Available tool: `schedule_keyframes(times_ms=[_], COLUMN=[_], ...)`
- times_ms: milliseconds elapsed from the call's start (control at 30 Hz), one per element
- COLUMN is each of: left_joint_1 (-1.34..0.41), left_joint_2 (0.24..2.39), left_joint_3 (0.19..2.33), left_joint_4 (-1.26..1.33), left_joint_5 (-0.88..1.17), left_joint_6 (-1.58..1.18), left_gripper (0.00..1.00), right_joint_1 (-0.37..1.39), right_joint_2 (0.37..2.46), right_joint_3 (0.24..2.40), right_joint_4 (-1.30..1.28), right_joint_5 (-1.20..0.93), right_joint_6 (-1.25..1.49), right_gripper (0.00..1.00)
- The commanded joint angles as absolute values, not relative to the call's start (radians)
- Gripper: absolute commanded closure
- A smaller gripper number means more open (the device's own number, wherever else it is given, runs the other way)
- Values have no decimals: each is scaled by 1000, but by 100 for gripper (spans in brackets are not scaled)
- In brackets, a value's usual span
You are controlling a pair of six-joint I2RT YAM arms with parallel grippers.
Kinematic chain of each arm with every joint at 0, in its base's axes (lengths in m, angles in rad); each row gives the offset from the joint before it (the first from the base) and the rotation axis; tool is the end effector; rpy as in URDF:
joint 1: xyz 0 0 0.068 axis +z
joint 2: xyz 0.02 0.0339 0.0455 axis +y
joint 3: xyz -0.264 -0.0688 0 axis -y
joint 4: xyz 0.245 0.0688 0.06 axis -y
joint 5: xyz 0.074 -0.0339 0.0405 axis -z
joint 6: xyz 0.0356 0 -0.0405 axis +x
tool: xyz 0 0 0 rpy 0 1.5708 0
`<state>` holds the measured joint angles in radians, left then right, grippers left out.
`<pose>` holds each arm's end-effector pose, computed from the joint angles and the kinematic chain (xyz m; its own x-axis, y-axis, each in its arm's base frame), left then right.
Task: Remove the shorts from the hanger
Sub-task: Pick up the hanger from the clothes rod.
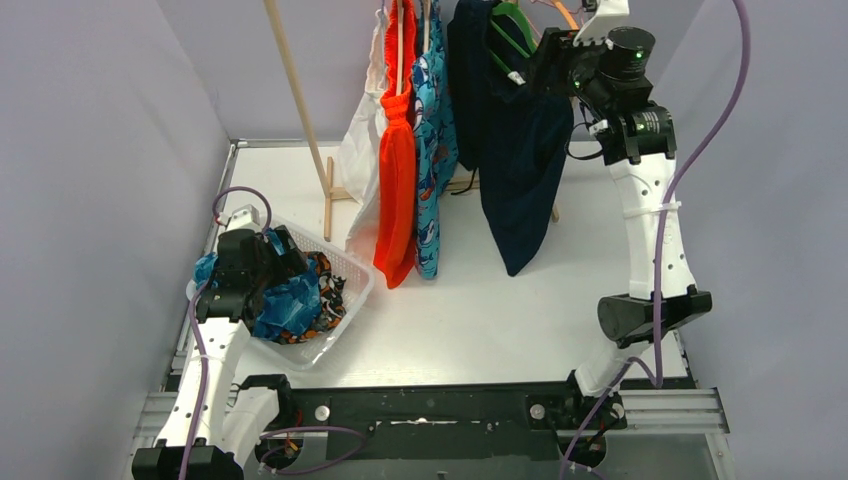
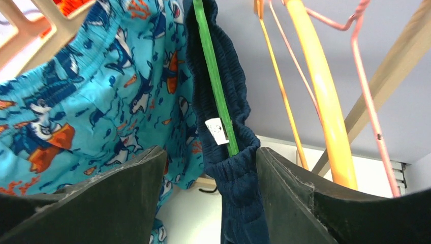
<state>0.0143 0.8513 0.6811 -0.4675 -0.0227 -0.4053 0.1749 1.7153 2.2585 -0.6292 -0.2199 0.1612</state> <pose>0.1857 0.0035 0.2645 -0.5342 -0.4019 -0.7437 -0.2646 0.9151 -0.3044 0.3385 0.0677 0.5434 -0.1451 0.1334 -0.9804 -0.3653 0.9136 0.1784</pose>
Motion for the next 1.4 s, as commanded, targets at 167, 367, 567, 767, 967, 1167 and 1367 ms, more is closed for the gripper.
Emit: schedule_keyframes(times_ms=[167,367,567,767,967,1167,1367], left_joint_1=[12,12,12,12,12,12,12], left_joint_2=[854,863,858,859,855,851,844], left_joint_3=[705,707,706,708,708,709,707], left_joint_4=[-437,-438,-442,-442,-440,-440,-440], left_joint_5=[-26,-27,-37,-37,-32,-34,-34], left_joint_6=[-394,-394,-396,-396,-396,-396,-396], left_gripper=[16,16,16,16,16,16,16], right_joint_1=[183,185,207,277,345,359,348], right_joint_2=[1797,1808,1784,1719,1671,1599,1567], right_joint_3=[2369,2368,2294,2227,2149,1996,1965], right_joint_4=[-715,-699,-600,-466,-332,-127,-43], right_joint_5=[-200,-189,-123,-29,77,116,65], right_joint_6=[36,31,55,14,-46,-29,61], right_gripper=[37,55,82,100,100,100,100])
